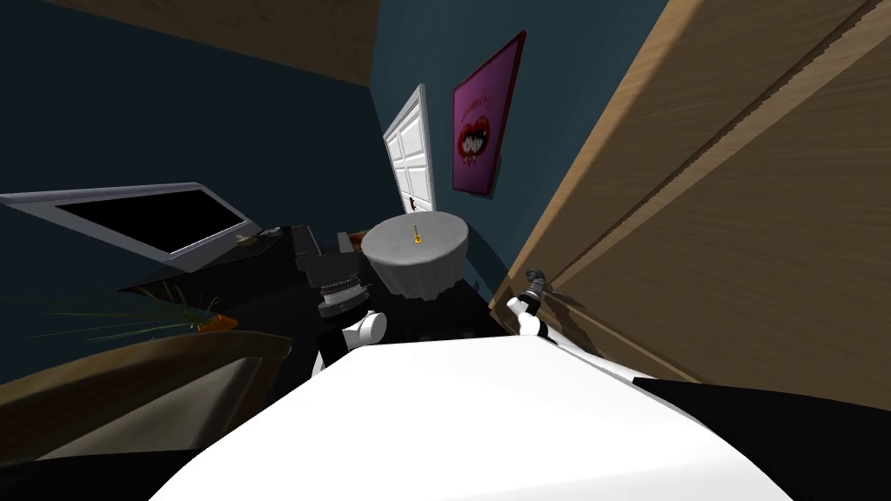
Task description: Pull the door open
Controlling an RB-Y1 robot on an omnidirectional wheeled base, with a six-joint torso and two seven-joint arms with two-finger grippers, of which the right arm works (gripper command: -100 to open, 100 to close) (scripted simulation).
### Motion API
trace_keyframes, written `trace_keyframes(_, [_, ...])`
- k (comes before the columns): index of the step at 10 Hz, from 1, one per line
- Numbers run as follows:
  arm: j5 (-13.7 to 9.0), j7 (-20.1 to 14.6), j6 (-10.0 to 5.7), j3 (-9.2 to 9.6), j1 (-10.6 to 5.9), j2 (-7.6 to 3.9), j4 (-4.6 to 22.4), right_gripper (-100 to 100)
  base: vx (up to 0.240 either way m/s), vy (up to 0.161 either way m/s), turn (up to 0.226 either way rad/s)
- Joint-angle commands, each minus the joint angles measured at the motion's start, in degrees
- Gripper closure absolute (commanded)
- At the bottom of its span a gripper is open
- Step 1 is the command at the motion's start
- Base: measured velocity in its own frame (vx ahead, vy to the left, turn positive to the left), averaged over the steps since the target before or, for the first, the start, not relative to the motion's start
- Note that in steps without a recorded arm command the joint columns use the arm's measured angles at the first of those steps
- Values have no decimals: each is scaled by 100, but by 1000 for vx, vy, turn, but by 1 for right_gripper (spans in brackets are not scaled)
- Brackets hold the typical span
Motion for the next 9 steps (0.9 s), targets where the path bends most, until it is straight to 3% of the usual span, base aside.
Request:
trace_keyframes(1, [37,-4,11,108,-89,84,-5,100,-66,34,153])
trace_keyframes(5, [41,-36,22,162,-85,72,-2,100,-38,28,106])
trace_keyframes(6, [41,-36,-37,162,-85,-21,365,100,6,14,-17])
trace_keyframes(7, [41,-36,22,162,-85,61,103,100,6,5,-33])
trace_keyframes(9, [41,-36,22,162,-85,72,-2,100,-2,6,20])
